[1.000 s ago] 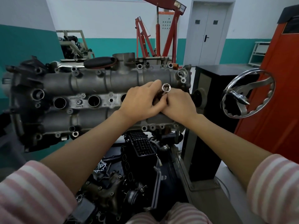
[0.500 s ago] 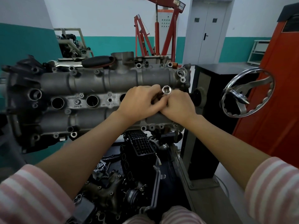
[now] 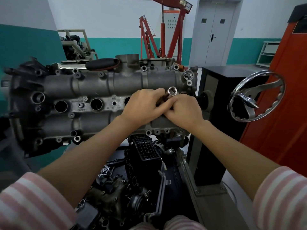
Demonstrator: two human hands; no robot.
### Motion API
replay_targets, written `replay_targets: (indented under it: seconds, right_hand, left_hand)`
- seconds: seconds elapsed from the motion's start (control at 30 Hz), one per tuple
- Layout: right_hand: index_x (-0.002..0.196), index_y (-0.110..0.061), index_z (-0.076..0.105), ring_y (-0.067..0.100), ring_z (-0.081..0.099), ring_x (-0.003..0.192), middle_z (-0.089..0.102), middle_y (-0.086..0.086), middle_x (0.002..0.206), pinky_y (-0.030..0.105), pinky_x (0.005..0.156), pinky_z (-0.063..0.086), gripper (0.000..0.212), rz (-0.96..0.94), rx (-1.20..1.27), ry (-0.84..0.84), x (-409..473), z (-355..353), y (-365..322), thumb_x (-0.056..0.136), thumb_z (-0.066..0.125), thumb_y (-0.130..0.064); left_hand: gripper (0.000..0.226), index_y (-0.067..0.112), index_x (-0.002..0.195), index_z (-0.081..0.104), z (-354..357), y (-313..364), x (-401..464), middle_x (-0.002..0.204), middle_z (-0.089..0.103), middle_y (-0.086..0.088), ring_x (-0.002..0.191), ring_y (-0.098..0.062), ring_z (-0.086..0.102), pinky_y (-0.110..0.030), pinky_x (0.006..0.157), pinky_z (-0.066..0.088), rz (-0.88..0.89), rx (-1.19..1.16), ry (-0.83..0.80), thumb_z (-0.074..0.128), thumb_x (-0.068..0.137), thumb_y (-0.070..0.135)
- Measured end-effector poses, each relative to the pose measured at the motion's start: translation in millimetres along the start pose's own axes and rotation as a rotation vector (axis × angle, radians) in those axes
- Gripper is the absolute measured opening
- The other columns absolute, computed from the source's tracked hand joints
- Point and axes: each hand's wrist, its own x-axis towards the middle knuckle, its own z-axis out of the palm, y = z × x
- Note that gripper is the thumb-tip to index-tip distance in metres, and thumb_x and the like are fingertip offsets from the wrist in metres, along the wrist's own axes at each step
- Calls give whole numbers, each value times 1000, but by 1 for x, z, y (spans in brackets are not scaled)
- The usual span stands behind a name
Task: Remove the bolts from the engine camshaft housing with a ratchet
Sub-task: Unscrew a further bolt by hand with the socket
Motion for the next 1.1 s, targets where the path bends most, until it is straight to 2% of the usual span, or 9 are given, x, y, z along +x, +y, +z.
replay_targets:
  seconds: [0.1,0.2,0.27,0.43,0.5,0.57,0.8,0.97,1.1]
  right_hand:
    - [66,-25,39,14,46,57,41,-11,56,27,50,27,23,29,-25,-64,1,-1,-2,83,54,-30]
    - [82,-15,51,18,56,64,56,-4,69,30,56,39,24,55,-104,-73,4,2,0,84,47,-38]
    - [89,-16,59,18,59,69,63,0,75,29,56,38,33,34,-107,-37,4,3,1,84,45,-45]
    - [74,-15,64,18,54,62,62,-2,68,25,52,26,32,-16,-47,11,0,2,1,85,45,-38]
    - [62,-21,48,13,43,53,43,-14,53,22,46,22,21,-13,3,21,-1,0,-1,78,45,-33]
    - [65,-27,40,10,38,53,29,-20,52,19,46,19,14,-16,24,17,-1,-2,-4,76,47,-30]
    - [74,-20,46,12,45,61,49,-9,68,28,53,29,21,46,-60,-43,3,2,-1,83,50,-39]
    - [69,-16,63,12,44,57,56,-3,61,19,46,23,23,9,0,41,-1,1,-2,81,52,-32]
    - [70,-18,58,7,37,54,32,-20,56,17,47,21,18,-4,17,25,-1,0,-3,80,49,-30]
  left_hand:
    - [47,7,74,45,1,3,-1,59,50,-2,53,-23,49,-33,49,38,4,37,25,29,84,50]
    - [35,13,75,38,2,3,-2,61,45,3,53,-24,48,-31,50,34,3,60,60,37,90,44]
    - [41,6,71,47,3,1,-1,59,52,-3,54,-25,52,-34,50,37,-16,55,55,46,95,40]
    - [48,5,65,50,0,2,-1,55,52,-7,52,-25,51,-36,50,40,-19,27,40,49,93,45]
    - [53,4,71,51,0,3,-2,59,53,-5,54,-23,51,-37,51,41,4,41,16,37,90,52]
    - [53,4,78,51,-1,5,-2,61,53,-4,54,-23,50,-37,51,41,12,46,18,29,85,51]
    - [37,7,69,47,0,4,-2,54,45,0,52,-24,49,-32,50,33,-42,32,34,48,93,36]
    - [45,1,67,56,-2,3,-2,52,51,-7,50,-24,50,-31,50,34,-28,23,-4,53,93,37]
    - [49,2,75,52,-3,6,-2,56,50,-4,52,-23,49,-35,50,39,-3,23,10,39,89,47]
